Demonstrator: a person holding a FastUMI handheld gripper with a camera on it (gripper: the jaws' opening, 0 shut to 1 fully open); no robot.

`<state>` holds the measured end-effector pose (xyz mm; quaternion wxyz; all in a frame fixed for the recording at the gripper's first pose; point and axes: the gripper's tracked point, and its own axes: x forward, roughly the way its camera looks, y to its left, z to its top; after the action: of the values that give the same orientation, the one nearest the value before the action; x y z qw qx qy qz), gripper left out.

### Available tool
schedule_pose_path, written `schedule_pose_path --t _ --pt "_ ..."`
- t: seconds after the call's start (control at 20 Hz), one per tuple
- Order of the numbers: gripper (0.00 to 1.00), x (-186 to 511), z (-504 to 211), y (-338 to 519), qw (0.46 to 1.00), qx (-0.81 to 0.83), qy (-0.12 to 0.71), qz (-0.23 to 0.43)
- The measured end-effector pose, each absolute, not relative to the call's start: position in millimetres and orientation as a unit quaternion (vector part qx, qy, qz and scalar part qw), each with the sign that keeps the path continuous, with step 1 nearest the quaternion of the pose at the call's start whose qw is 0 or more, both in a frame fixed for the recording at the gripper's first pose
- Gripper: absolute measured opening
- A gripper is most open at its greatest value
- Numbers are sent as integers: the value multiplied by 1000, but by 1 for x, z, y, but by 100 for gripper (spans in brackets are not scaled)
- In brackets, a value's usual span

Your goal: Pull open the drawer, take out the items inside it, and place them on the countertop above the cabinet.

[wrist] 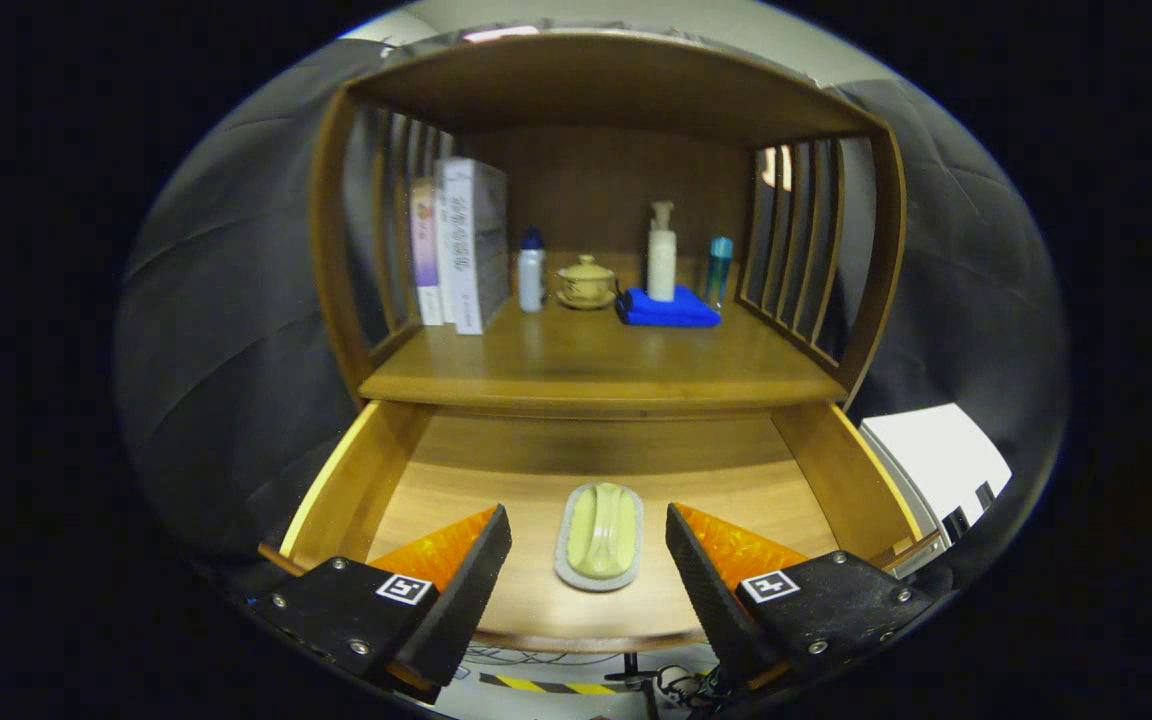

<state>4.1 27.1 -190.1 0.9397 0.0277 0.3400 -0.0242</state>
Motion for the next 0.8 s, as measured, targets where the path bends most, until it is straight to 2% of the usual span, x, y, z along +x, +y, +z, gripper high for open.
schedule_pose_path --t 0.15,0.35,0.55,0.65,0.75,0.8 --pt "96 23 -215 17 918 33 392 -45" --pt "93 38 -251 15 889 33 455 -40" --pt "82 39 -281 15 866 23 499 -32" --pt "73 40 -290 16 860 11 509 -25" --pt "57 41 -294 20 859 11 512 -17" --pt "43 41 -294 19 858 13 512 -18"
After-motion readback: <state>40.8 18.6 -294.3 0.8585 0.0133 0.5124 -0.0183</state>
